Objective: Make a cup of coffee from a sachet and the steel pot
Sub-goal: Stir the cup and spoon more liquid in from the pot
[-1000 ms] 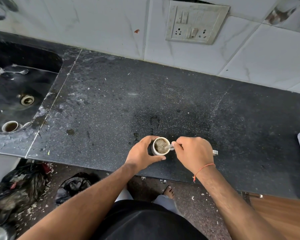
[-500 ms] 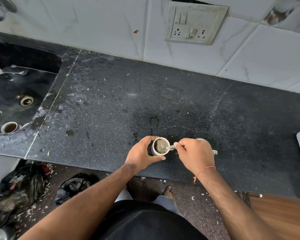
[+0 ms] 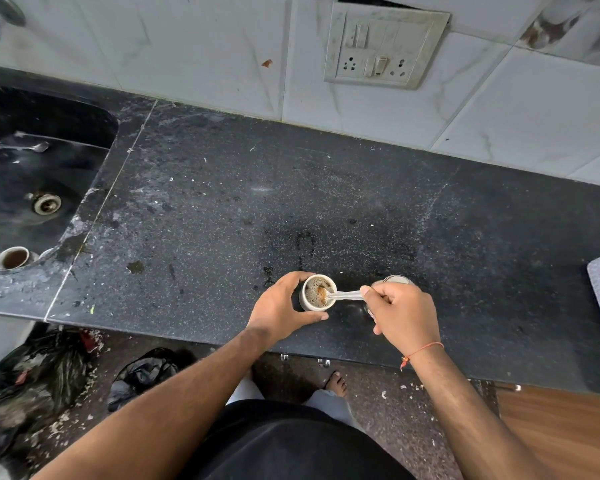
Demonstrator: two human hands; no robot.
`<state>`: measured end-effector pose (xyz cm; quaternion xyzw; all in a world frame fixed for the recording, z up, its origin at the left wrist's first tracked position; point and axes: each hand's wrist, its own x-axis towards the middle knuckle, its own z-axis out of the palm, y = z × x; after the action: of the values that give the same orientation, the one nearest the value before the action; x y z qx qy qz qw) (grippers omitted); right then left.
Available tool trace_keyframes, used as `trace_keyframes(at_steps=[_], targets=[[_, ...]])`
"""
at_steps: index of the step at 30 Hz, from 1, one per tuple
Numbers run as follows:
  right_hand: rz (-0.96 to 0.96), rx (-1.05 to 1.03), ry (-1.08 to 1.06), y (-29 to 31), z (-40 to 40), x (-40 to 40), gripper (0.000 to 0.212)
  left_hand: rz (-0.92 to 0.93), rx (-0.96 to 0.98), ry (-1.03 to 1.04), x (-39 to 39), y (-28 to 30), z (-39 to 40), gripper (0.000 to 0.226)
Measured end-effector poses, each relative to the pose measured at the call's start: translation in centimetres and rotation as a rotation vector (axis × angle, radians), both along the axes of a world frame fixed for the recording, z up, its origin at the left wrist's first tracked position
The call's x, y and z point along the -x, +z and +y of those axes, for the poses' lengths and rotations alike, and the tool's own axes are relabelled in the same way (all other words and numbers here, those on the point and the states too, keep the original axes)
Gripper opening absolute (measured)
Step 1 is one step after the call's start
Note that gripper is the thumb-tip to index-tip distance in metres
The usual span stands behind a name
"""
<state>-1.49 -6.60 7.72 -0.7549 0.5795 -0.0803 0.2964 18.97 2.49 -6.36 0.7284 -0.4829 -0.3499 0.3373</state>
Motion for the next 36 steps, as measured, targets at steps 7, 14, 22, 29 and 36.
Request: trace_keyframes(at_steps=[7,14,22,29,36], targets=[[-0.005,0.013,-0.011,0.4,0.2,0.4,0.035,-0.005,-0.003,-0.005,0.0,0.2,0.0,0.08],[-0.014,-0.008,-0.025,0.6,0.2,0.6,0.035,0.008,-0.005,-0.006,-0.1,0.2,0.0,0.079],[-0.065,-0.067,-0.082,0.3,0.0,1.2,0.038,0.002,-0.02,0.0,0.0,0.3,0.0,0.079],[-0.139,-0.069,-0.129,0.5,-0.2,2.4,0.04,0.015,-0.023,-0.005,-0.1,0.3,0.0,0.079],[-0.228,0.145,-0.097,1.1,1.0,3.2,0.026,0.003,-0.023,-0.013,-0.1,0.4,0.0,0.081]])
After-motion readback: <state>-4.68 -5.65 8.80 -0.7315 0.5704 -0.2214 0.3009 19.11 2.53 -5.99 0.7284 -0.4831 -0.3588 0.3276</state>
